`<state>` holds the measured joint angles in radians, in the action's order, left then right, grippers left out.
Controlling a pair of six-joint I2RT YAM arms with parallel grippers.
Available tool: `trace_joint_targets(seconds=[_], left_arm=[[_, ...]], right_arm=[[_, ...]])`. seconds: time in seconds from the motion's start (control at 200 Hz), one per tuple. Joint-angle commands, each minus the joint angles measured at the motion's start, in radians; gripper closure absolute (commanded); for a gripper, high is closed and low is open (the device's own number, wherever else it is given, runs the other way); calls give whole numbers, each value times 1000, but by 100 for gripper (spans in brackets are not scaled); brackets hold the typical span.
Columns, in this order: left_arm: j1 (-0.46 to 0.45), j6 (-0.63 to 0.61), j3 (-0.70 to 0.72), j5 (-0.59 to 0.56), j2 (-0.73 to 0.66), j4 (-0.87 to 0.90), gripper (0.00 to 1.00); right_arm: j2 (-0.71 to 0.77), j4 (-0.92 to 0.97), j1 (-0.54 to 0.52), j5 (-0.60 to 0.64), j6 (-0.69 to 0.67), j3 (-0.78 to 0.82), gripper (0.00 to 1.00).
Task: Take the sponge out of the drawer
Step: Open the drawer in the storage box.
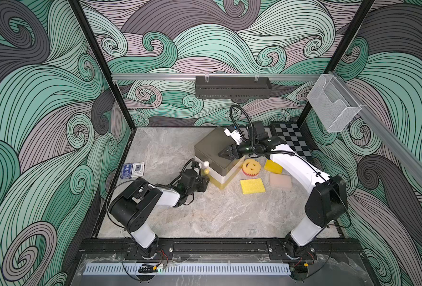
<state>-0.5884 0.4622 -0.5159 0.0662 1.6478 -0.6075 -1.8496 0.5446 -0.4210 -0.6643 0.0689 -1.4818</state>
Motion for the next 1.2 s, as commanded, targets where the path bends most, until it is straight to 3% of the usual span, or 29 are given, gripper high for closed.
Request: trace_joint_targets(seconds=[0.0, 0.345, 0.575, 0.786, 1.196], left_arm=[[13, 6, -39, 23, 9, -40, 61], [15, 19, -36, 47, 29, -54, 80], [15, 25, 33, 33, -27, -22, 84], [13, 60, 133, 28, -170, 55, 85], [-6, 100, 226, -36, -518, 381, 84]], right_arm=[[-63, 55, 1, 17, -15, 27, 36], [-75, 55, 2, 22, -15, 19, 37], [-82, 55, 8, 27, -15, 9, 37], [-95, 56, 22, 20, -11, -7, 37], [-155, 58, 73, 12, -12, -42, 37]])
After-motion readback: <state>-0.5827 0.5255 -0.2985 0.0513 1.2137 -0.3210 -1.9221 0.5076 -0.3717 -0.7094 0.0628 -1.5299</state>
